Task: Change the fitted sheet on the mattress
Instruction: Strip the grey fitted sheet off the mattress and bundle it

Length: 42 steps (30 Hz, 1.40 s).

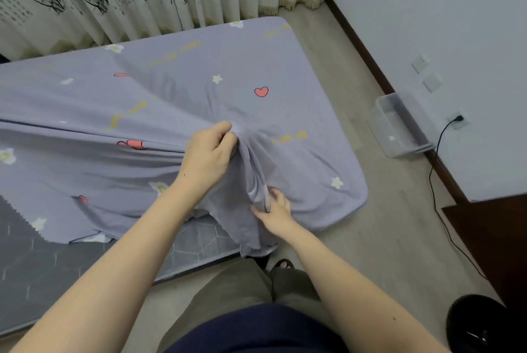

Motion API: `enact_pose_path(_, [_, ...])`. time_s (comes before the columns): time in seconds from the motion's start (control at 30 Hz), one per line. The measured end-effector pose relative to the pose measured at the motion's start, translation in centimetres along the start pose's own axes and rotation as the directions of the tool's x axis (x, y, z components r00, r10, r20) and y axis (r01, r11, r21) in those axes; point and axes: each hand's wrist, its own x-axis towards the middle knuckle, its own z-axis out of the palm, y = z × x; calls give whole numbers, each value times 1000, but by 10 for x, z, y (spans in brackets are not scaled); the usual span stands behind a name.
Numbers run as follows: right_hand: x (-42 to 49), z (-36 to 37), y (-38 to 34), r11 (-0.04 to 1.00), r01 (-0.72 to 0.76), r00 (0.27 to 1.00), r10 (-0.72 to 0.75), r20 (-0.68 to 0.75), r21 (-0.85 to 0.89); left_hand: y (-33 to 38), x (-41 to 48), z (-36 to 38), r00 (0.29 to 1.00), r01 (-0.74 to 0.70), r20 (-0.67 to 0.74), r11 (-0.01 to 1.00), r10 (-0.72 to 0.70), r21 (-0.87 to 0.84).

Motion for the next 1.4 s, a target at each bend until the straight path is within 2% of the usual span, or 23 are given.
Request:
enact_pose_path(0.1, [14, -23, -6, 997, -77, 997, 77, 17, 13, -1, 15, 4, 1000, 6, 12, 1000, -5, -19])
enact_pose_path(0.2, [7, -57, 8, 981, -191, 982, 190, 18, 37, -7, 29, 8, 998, -20, 59, 996, 15, 85])
enact_pose_path(0.3, [-11, -92, 35, 945, -322, 944, 325, -55, 59, -17, 42, 11, 975, 7, 221, 991, -36, 134])
enact_pose_path(0.37, [-27, -117, 53, 880, -385, 892, 432, -133, 277, -22, 48, 16, 926, -13, 376, 988, -46, 153])
enact_pose_path(0.43, [-43, -140, 55, 837, -398, 839, 498, -218, 377, -25, 49, 27, 868, -42, 494, 983, -54, 180])
enact_pose_path(0.5, [-50, -156, 46, 849, -349, 840, 471, -270, 396, -24, 48, 42, 846, -19, 529, 988, -65, 152])
enact_pose_path(0.6, [-39, -168, 15, 851, -267, 873, 412, -259, 453, -20, 44, 67, 825, 24, 562, 997, -62, 75])
enact_pose_path(0.67, [-29, -169, -8, 846, -246, 900, 380, -213, 473, -15, 38, 83, 769, -1, 639, 999, -30, 48])
enact_pose_path(0.73, [-20, -167, -30, 858, -171, 934, 297, -198, 484, -9, 30, 104, 713, -39, 700, 995, -37, 92])
enact_pose_path(0.77, [-17, -166, -40, 851, -136, 951, 255, -173, 507, -6, 28, 115, 725, -60, 687, 988, -53, 141])
enact_pose_path(0.9, [2, -177, -52, 808, 34, 987, 67, -149, 588, -1, 44, 147, 913, -93, 404, 935, -57, 342])
enact_pose_path(1.0, [26, -199, -29, 740, 78, 995, -15, -100, 668, 0, 64, 159, 936, 31, 316, 930, -156, 367])
enact_pose_path(1.03, [39, -204, -16, 784, 77, 996, -27, -91, 616, 2, 71, 162, 934, 114, 287, 938, -213, 327])
enact_pose_path(1.07, [52, -207, 0, 880, 81, 996, -51, -78, 467, 7, 76, 166, 929, 196, 255, 941, -269, 277])
enact_pose_path(1.1, [64, -208, 16, 971, 71, 997, -68, -21, 227, 12, 80, 171, 923, 265, 220, 936, -315, 230])
enact_pose_path(1.13, [75, -206, 33, 998, 67, 995, -66, 71, -18, 19, 83, 178, 917, 314, 193, 929, -350, 194])
enact_pose_path(1.17, [81, -204, 49, 979, 73, 983, -38, 179, -190, 26, 85, 187, 911, 341, 181, 924, -369, 171])
enact_pose_path(1.2, [84, -200, 65, 964, 90, 960, -16, 279, -252, 34, 84, 196, 912, 346, 174, 924, -372, 162])
enact_pose_path(1.27, [87, -195, 85, 972, 54, 911, 47, 411, -230, 49, 82, 215, 923, 332, 141, 926, -358, 178])
enact_pose_path(1.33, [92, -195, 97, 978, -48, 867, 142, 477, -205, 60, 81, 232, 932, 331, 61, 907, -358, 259])
enact_pose_path(1.4, [97, -203, 110, 984, -102, 861, 162, 483, -148, 64, 81, 245, 928, 364, -48, 871, -370, 328])
